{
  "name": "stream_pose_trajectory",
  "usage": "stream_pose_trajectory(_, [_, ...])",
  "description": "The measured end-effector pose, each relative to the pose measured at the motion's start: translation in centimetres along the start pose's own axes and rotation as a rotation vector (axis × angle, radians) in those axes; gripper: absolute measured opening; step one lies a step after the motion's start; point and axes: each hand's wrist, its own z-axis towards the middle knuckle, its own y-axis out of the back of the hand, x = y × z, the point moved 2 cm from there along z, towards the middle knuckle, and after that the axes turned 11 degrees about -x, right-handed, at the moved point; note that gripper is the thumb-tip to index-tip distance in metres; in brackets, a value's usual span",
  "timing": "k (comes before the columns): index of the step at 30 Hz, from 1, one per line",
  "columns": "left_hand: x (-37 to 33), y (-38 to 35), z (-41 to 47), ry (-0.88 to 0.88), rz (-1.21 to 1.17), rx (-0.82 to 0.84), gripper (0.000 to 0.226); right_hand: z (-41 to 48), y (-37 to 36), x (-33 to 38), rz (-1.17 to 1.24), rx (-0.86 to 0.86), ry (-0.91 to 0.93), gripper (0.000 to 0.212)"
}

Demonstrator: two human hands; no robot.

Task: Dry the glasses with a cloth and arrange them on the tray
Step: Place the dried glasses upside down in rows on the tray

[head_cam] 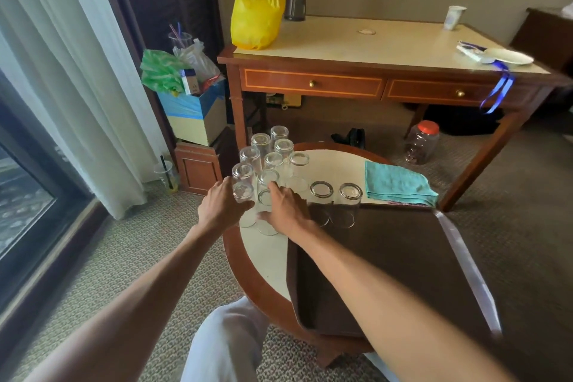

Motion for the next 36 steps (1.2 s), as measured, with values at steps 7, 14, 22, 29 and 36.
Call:
stream_pose_trajectory(7, [1.2, 0.7, -0.8, 0.028, -0.090, -0.060, 0.063, -1.3, 2.0, -0.7, 0.115, -0.180, 0.015, 0.064])
stream_pose_trajectory(14, [-1.5, 2.7, -3.5, 0.031, -0.268, -0.155, 0.056, -3.7, 8.5, -2.9, 0.215, -0.319, -0.045, 0.064])
stream_pose_trajectory(22, [-9.2, 2.4, -8.0, -0.107, -0.370, -0.029, 0.070, -7.6, 13.8, -8.7, 0.077, -0.306, -0.168, 0.060])
stream_pose_trajectory(29, [-12.9, -0.1, -9.3, -0.229, -0.131, -0.007, 0.062, -8.9, 11.7, -13.1, 0.100, -0.248, -0.232, 0.069])
stream_pose_trajectory(36, [-12.7, -2.6, -8.6, -0.251, -0.081, 0.010, 0.056, -8.5, 9.7, -15.2, 0.208, -0.229, -0.292, 0.061])
